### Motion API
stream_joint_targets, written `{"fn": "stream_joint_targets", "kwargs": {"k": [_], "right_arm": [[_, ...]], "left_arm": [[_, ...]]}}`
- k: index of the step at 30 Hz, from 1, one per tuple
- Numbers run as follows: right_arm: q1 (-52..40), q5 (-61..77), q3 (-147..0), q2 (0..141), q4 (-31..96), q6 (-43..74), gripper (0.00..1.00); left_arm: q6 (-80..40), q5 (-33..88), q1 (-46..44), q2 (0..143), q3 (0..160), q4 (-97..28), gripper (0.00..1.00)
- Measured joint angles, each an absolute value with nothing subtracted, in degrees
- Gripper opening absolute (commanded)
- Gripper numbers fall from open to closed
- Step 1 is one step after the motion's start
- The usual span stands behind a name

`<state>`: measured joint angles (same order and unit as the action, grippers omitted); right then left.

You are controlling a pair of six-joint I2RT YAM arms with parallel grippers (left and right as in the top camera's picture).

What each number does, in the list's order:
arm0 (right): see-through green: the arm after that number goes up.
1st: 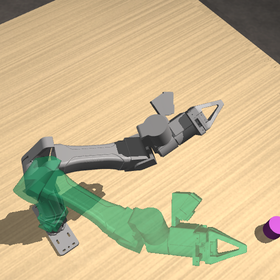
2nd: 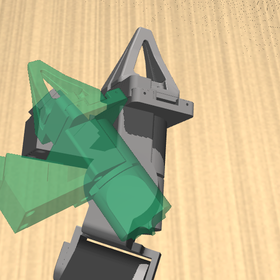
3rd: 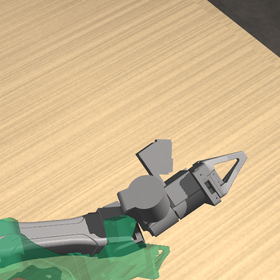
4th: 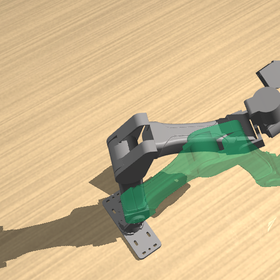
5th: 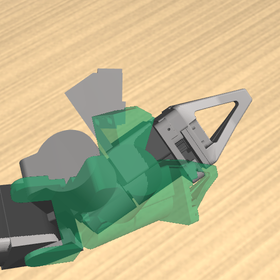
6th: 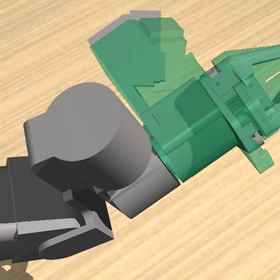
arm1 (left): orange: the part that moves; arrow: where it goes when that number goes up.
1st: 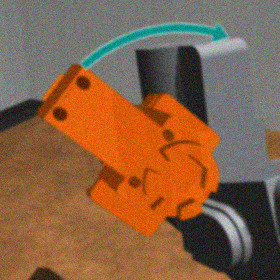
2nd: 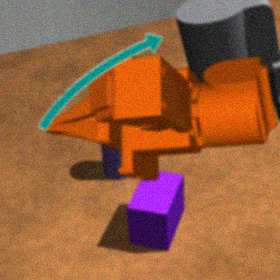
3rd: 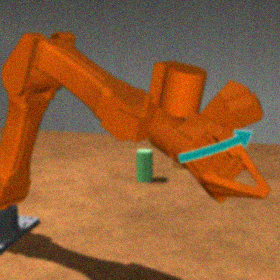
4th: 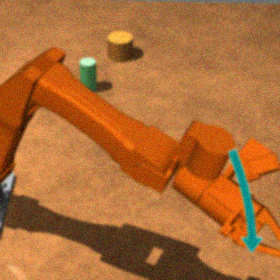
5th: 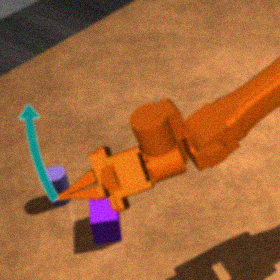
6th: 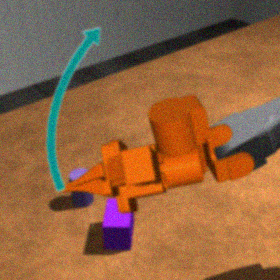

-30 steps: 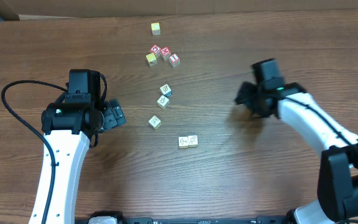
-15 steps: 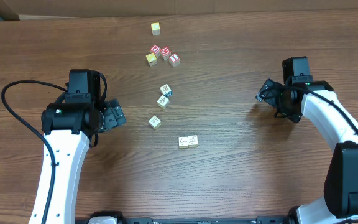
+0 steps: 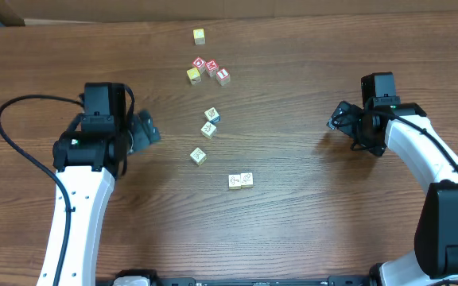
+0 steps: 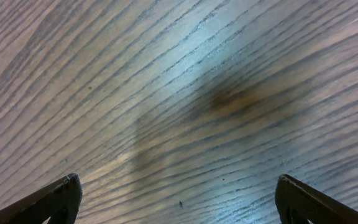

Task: Flip 5 blocks
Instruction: 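Release the block and retract the right gripper to the right, then move the left gripper down and grasp the green B block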

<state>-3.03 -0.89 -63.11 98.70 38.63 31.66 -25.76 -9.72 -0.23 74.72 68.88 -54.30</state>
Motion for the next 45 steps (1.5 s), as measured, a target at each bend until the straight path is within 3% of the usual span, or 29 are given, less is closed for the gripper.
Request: {"fn": "stream_joint_targets", "kwargs": {"k": [2,3,6,8,12,13,16,18,20,39,45], "right_arm": [[-3.0,-0.9,-63.1,98.7,38.6,31.7,1.0],[-3.0,-0.9,-63.1,98.7,38.6,31.7,1.0],[-3.0,-0.9,-63.1,98.7,38.6,31.7,1.0],[-3.0,-0.9,-63.1,98.7,38.6,31.7,1.0],[-3.0,-0.9,-63.1,98.7,38.6,31.7,1.0],[-3.0,-0.9,-63.1,98.7,38.6,31.7,1.0],[-3.0,-0.9,-63.1,98.7,38.6,31.7,1.0],[-3.0,-0.9,-63.1,98.7,38.6,31.7,1.0],[-3.0,-0.9,-63.1,98.7,38.6,31.7,1.0],[-3.0,-0.9,-63.1,98.7,38.6,31.7,1.0],[-3.0,-0.9,-63.1,98.7,38.6,31.7,1.0]], "left_arm": [[-26.8,-6.5,-0.2,74.7,68.9,-52.4,0.99],[-27.1,-4.6,-0.2,74.7,68.9,-51.5,0.88],[-27.5,2.4,-0.3,74.7,68.9,-51.2,0.3],[-27.5,6.3,-0.5,74.9,68.9,-52.5,0.04],[-27.5,7.7,-3.2,76.6,68.9,-55.9,0.04],[-27.5,7.5,-4.3,77.5,68.9,-56.4,0.08],[-27.3,6.8,-7.3,80.9,68.9,-56.8,0.27],[-26.8,6.5,-9.2,83.8,68.9,-55.8,0.52],[-26.7,6.2,-11.0,87.6,68.9,-53.7,0.57],[-30.1,5.6,-13.9,104.1,68.9,-46.9,0.53],[-30.4,5.1,-14.9,106.5,68.9,-47.2,0.38]]}}
